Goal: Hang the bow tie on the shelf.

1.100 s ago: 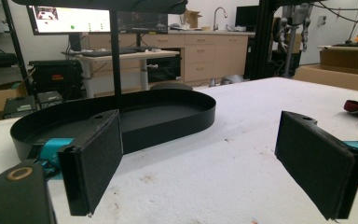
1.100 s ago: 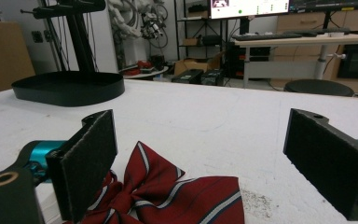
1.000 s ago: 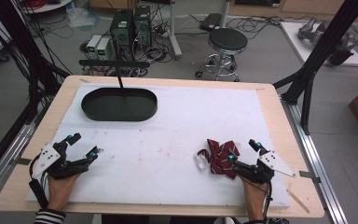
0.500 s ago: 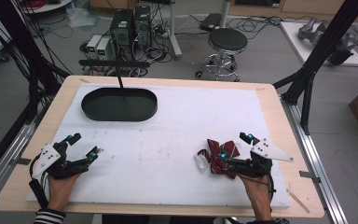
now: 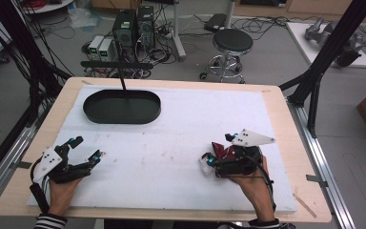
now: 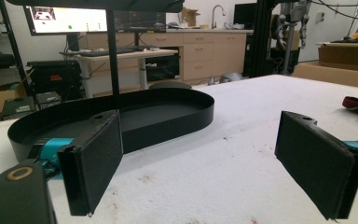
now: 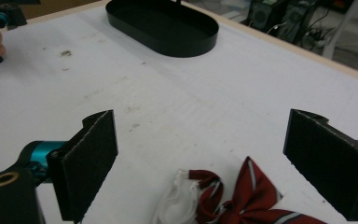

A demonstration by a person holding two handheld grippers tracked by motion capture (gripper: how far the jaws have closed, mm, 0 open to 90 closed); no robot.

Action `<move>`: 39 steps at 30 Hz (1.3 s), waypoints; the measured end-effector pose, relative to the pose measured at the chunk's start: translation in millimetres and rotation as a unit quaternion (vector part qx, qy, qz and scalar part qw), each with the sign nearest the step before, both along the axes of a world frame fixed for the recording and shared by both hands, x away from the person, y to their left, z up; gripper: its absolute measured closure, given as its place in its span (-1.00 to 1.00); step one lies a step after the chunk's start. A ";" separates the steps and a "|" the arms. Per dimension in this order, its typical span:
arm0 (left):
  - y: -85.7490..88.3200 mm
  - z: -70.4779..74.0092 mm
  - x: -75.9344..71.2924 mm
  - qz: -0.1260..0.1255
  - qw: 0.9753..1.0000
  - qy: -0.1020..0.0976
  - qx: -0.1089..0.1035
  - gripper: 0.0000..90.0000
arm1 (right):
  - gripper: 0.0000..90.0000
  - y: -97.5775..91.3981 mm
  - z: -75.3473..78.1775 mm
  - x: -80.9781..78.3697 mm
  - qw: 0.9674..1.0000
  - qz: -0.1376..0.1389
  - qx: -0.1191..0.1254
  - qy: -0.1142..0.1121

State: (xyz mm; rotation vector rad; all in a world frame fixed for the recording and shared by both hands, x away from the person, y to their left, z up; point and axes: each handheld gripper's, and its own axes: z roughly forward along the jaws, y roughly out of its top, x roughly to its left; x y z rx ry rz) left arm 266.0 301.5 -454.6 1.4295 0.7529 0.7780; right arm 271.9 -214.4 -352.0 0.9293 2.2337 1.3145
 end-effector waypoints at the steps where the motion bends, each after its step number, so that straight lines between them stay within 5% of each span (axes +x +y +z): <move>1: 0.1 0.0 -0.1 0.000 1.000 0.000 0.000 -0.66 | -0.58 3.9 -0.5 0.7 1.000 0.014 -0.006 0.018; 6: 0.0 0.0 -0.4 0.001 1.000 -0.001 0.001 -0.66 | -0.58 13.4 -3.5 4.4 0.998 0.015 -0.027 0.056; 7: 0.1 0.1 -0.3 0.001 1.000 -0.001 0.003 -0.66 | -0.57 18.3 -6.1 7.7 0.996 0.025 -0.039 0.076; 10: 0.0 0.1 -0.2 0.001 1.000 -0.001 0.002 -0.66 | -0.51 26.3 -10.4 10.1 0.992 0.032 -0.075 0.092; 18: 0.0 0.0 -0.4 0.001 1.000 -0.002 0.001 -0.66 | -0.35 36.8 -23.3 15.4 0.984 0.044 -0.107 0.134; 31: -0.1 0.0 -0.2 0.001 1.000 -0.001 0.000 -0.66 | -0.15 50.0 -36.0 25.9 0.970 0.037 -0.155 0.184; 39: -0.1 0.0 -0.4 0.001 1.000 -0.001 0.000 -0.66 | -0.02 52.7 -39.9 28.7 0.965 0.030 -0.167 0.199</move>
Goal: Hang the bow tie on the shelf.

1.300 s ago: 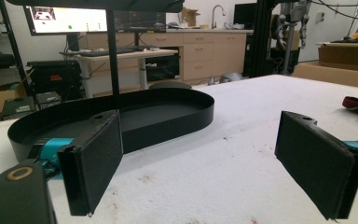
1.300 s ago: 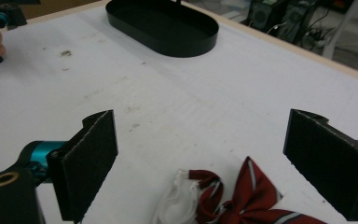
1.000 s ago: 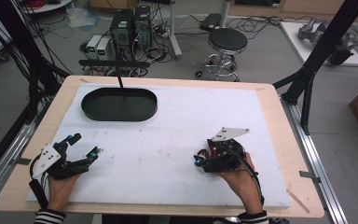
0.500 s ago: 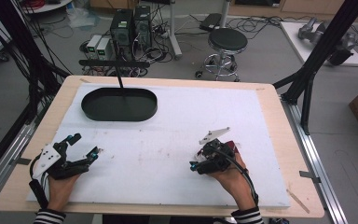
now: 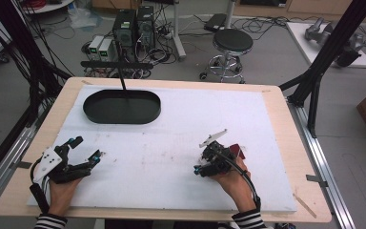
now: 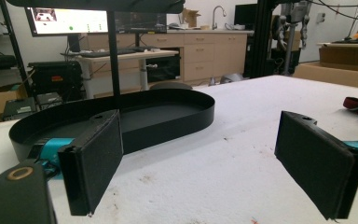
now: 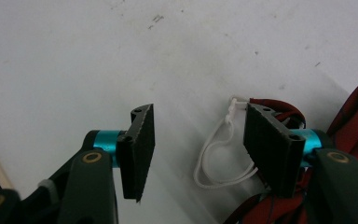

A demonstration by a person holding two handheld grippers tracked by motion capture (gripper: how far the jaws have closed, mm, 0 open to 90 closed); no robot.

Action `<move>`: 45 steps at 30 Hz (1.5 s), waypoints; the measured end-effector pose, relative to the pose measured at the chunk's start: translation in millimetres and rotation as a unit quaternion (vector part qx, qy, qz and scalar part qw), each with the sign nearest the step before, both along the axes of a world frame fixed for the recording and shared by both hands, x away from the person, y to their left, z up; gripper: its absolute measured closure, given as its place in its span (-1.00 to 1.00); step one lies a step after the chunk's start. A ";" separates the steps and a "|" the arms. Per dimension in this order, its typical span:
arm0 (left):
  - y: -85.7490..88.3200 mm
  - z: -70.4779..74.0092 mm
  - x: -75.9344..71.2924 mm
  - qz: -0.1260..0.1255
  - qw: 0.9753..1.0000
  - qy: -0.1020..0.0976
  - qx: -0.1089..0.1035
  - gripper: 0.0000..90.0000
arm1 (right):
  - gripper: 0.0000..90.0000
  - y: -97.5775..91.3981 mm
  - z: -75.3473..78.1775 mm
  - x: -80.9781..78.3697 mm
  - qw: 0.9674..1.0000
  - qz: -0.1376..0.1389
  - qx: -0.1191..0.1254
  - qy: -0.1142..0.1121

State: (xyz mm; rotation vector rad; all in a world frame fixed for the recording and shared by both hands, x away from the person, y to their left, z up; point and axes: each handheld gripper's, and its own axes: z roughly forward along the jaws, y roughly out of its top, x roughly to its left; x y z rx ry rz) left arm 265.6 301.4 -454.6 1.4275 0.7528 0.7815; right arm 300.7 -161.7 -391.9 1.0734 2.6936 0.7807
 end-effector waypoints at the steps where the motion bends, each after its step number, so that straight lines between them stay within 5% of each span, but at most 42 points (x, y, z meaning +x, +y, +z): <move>1: 0.0 0.0 0.1 0.000 1.000 0.000 0.000 -0.66 | 0.00 0.1 -0.5 0.1 1.000 0.000 -0.001 0.002; 27: 0.3 0.1 0.7 -0.002 1.000 0.003 0.000 -0.65 | 0.19 3.5 -18.1 12.8 0.998 -0.037 -0.029 0.044; 45: 0.3 0.3 0.7 -0.002 1.000 0.004 0.003 -0.65 | 0.64 3.8 -21.6 18.5 0.995 -0.049 -0.068 0.050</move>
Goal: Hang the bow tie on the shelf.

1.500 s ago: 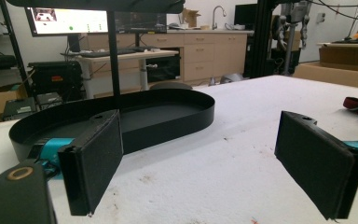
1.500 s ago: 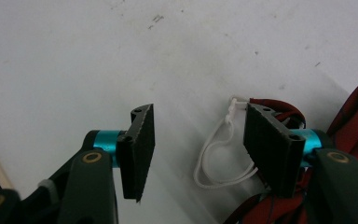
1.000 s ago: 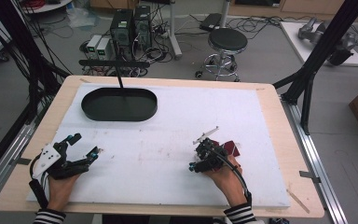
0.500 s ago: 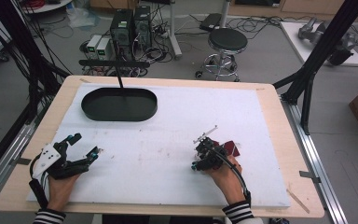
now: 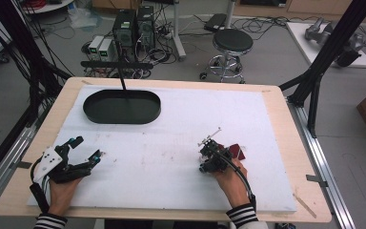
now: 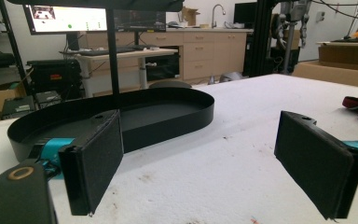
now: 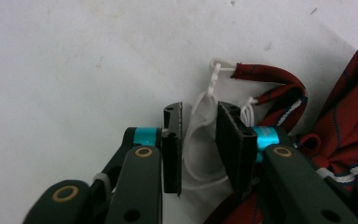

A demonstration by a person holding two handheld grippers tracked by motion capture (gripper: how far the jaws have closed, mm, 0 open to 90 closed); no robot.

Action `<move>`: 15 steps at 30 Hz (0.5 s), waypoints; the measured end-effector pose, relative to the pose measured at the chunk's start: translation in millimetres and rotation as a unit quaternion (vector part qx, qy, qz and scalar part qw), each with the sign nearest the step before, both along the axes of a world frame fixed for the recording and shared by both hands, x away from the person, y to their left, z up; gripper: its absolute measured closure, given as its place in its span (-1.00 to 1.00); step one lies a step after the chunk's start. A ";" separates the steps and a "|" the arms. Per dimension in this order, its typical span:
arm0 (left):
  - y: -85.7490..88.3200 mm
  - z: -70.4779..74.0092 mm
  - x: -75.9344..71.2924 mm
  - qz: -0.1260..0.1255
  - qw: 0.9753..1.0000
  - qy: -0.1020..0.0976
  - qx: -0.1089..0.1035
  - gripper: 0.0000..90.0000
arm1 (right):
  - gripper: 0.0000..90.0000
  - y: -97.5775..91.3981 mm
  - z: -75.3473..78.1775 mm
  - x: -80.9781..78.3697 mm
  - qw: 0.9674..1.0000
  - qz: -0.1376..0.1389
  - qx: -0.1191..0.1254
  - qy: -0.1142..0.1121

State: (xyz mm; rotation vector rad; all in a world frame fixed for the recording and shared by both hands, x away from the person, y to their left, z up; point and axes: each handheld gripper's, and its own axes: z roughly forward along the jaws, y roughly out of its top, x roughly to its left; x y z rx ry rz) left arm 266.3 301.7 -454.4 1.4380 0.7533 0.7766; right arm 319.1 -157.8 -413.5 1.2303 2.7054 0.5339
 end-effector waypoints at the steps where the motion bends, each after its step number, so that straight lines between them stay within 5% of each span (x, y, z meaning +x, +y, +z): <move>1: -0.1 0.0 0.0 0.000 1.000 0.000 0.000 -0.65 | 0.64 0.0 0.0 0.0 1.000 0.000 0.000 0.000; 5: -0.5 -0.1 0.0 0.001 1.000 -0.001 0.000 -0.65 | 0.92 3.1 1.1 -0.2 1.000 0.013 -0.013 -0.001; 15: -0.3 -0.1 0.1 0.001 1.000 -0.001 -0.001 -0.65 | 0.95 4.6 4.7 -1.0 1.000 0.017 -0.016 -0.008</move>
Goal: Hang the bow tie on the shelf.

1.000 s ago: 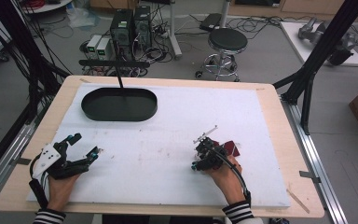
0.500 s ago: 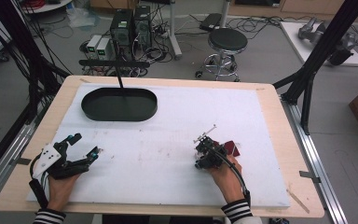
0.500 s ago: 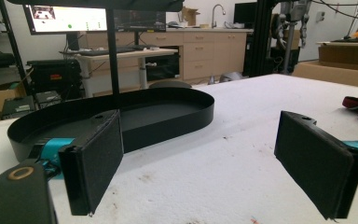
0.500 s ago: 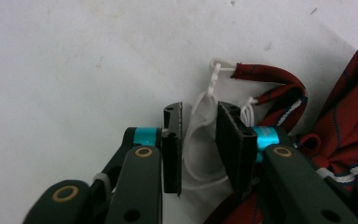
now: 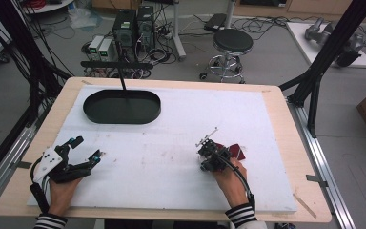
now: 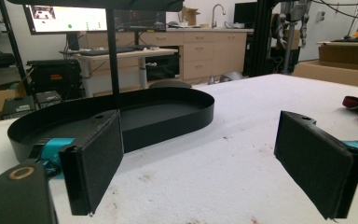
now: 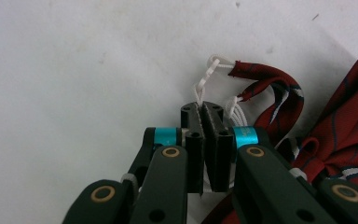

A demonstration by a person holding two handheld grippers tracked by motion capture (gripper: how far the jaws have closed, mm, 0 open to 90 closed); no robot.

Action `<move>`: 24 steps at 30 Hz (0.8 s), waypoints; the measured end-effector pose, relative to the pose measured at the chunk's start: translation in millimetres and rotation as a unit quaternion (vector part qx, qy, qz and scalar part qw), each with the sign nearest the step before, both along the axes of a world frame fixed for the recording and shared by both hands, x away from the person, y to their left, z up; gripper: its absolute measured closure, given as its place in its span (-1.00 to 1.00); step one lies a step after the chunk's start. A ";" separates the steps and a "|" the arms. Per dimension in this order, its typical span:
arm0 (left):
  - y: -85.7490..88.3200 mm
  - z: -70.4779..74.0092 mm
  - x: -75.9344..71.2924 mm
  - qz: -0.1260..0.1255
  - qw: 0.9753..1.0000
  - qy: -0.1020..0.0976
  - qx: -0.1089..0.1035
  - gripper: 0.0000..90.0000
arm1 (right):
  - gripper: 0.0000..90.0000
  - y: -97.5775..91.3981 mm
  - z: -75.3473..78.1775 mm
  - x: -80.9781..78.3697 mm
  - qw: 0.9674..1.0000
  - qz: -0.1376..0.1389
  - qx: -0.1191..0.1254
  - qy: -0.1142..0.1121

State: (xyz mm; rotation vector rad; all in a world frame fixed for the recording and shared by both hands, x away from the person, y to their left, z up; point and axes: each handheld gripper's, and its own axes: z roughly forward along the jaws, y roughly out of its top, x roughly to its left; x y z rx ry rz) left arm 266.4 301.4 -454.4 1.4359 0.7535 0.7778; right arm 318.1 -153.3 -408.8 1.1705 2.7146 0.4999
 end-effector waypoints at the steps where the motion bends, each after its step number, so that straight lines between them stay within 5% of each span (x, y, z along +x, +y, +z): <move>1: 0.0 0.0 0.0 0.000 1.000 0.000 0.000 -0.65 | 0.95 -0.6 1.2 -0.2 1.000 0.000 0.006 -0.004; 9: -0.3 0.1 -0.1 0.000 1.000 0.000 0.002 -0.65 | 0.95 -6.1 8.9 -1.3 0.999 -0.013 0.044 -0.019; 13: -0.4 0.0 -0.2 0.001 1.000 0.000 0.002 -0.65 | 0.95 -9.9 15.0 -2.2 0.995 -0.012 0.088 -0.037; 15: -0.5 0.0 -0.3 0.001 1.000 0.000 0.002 -0.65 | 0.95 -12.5 21.8 -3.1 0.990 -0.012 0.123 -0.060; 21: -1.2 0.1 -0.1 0.001 1.000 0.000 0.004 -0.64 | 0.95 -15.8 30.1 -4.2 0.982 -0.018 0.159 -0.105; 24: -1.2 0.1 -0.1 0.001 1.000 -0.001 0.004 -0.64 | 0.95 -18.4 35.9 -3.3 0.969 -0.024 0.202 -0.141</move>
